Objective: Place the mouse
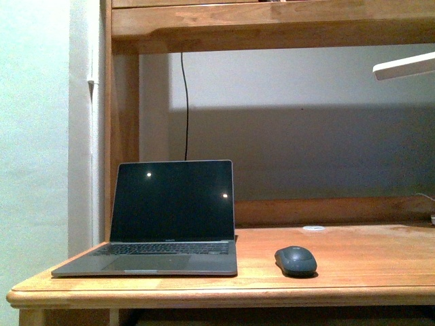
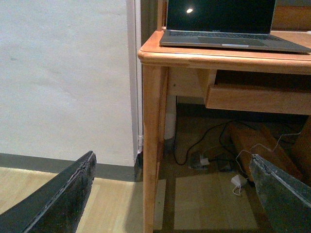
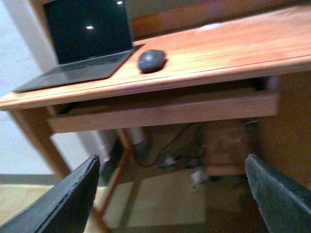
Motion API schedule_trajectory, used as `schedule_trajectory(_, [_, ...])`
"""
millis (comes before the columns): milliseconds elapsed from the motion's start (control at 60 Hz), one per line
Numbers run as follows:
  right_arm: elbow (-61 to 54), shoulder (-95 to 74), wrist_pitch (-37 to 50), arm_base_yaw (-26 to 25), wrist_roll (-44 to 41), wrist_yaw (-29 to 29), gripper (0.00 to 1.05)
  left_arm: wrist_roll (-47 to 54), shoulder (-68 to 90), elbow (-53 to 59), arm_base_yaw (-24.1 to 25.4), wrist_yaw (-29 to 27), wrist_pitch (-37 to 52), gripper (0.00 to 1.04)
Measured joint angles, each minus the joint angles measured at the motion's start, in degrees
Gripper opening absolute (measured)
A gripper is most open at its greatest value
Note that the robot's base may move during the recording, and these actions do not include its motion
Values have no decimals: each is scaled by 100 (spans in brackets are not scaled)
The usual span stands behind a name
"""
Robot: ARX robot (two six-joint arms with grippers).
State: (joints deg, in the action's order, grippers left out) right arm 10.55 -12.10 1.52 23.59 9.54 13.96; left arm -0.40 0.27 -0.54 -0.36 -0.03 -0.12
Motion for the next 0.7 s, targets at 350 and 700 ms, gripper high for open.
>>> schedule_trajectory(350, [-551, 691, -129, -1346, -879, -442, 21, 0, 0, 0, 0, 0, 0, 97])
schedule_trajectory(700, [-791, 933, -190, -2337, -935, -1384, 3, 0, 0, 0, 0, 2, 0, 97])
